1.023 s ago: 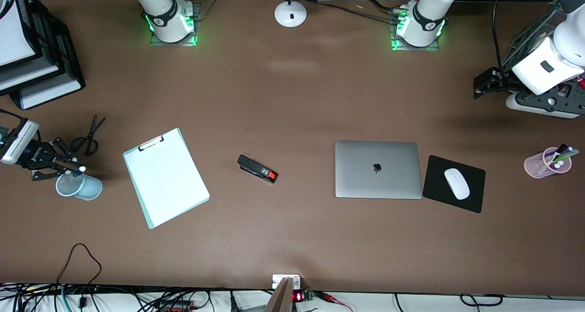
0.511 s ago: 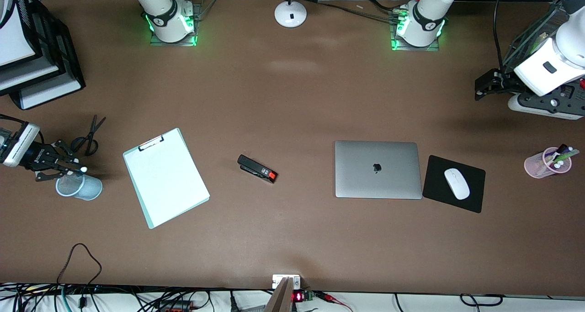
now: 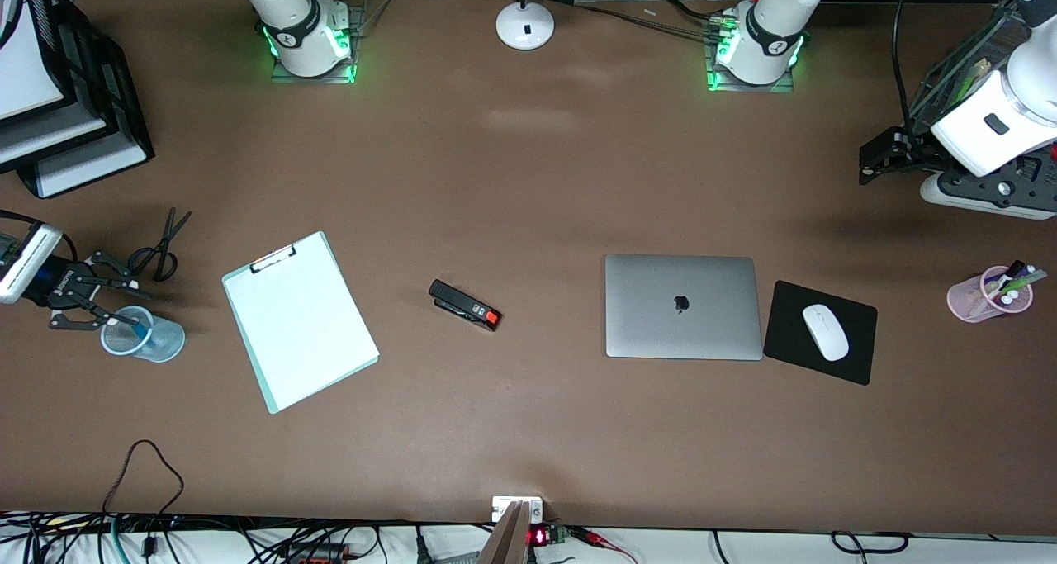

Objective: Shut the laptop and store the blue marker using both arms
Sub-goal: 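Carry the blue marker with the right gripper over the light blue cup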

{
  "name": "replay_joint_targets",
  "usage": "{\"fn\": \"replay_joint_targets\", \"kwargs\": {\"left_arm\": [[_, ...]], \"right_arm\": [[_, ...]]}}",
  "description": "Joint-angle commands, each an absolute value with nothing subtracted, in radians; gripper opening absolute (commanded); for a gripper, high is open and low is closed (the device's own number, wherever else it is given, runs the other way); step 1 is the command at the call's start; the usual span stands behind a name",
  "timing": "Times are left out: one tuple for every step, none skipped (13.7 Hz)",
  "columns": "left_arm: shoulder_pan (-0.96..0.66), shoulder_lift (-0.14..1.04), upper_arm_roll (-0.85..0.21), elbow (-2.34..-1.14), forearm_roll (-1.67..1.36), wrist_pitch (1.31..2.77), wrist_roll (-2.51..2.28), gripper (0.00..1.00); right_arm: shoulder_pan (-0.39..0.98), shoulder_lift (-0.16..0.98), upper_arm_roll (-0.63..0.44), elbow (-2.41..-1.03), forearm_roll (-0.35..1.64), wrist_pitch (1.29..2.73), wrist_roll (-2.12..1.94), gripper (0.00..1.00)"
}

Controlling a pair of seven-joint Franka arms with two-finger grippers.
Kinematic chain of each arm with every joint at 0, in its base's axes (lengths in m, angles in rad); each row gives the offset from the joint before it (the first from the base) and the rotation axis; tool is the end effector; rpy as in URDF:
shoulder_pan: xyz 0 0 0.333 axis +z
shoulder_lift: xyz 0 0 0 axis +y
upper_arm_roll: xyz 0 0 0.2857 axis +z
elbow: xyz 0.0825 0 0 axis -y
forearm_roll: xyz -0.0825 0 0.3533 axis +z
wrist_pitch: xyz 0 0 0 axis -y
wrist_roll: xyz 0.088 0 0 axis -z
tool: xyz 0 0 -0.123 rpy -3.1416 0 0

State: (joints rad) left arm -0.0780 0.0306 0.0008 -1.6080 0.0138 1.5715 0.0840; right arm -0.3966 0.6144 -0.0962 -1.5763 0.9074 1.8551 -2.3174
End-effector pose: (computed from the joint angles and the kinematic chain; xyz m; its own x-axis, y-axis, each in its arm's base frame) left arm 0.5274 -0.0391 0.5458 0.9847 -0.1603 -0.0680 -0.1612 -0.9869 -0.0081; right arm 0.5931 -0.2268 0.2623 0.0591 0.6926 0.7189 0.9718 -0.2045 0.1171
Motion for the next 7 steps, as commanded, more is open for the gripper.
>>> {"fn": "replay_joint_targets", "kwargs": {"left_arm": [[-0.078, 0.057, 0.000, -1.568, 0.009, 1.557, 0.086, 1.00], [-0.078, 0.055, 0.000, -1.568, 0.011, 1.557, 0.086, 1.00], [-0.078, 0.055, -0.003, -1.568, 0.009, 1.557, 0.084, 1.00], [-0.078, 0.055, -0.005, -1.568, 0.008, 1.557, 0.084, 1.00], [-0.078, 0.055, -0.005, -1.566, 0.009, 1.557, 0.083, 1.00], [-0.078, 0.055, -0.006, -1.566, 0.009, 1.557, 0.084, 1.00], [-0.078, 0.055, -0.005, -1.568, 0.009, 1.557, 0.084, 1.00]], "right_arm": [[-0.416, 0.620, -0.084, -1.548, 0.927, 1.822, -2.254, 1.00], [-0.414, 0.617, -0.084, -1.546, 0.925, 1.794, -2.205, 1.00], [-0.408, 0.609, -0.084, -1.540, 0.916, 1.778, -2.145, 1.00], [-0.400, 0.601, -0.084, -1.537, 0.907, 1.776, -2.096, 1.00], [-0.384, 0.588, -0.083, -1.537, 0.885, 1.781, -2.042, 1.00], [-0.353, 0.557, -0.083, -1.540, 0.847, 1.789, -1.955, 1.00], [-0.327, 0.522, -0.083, -1.540, 0.803, 1.789, -1.851, 1.00]]}}
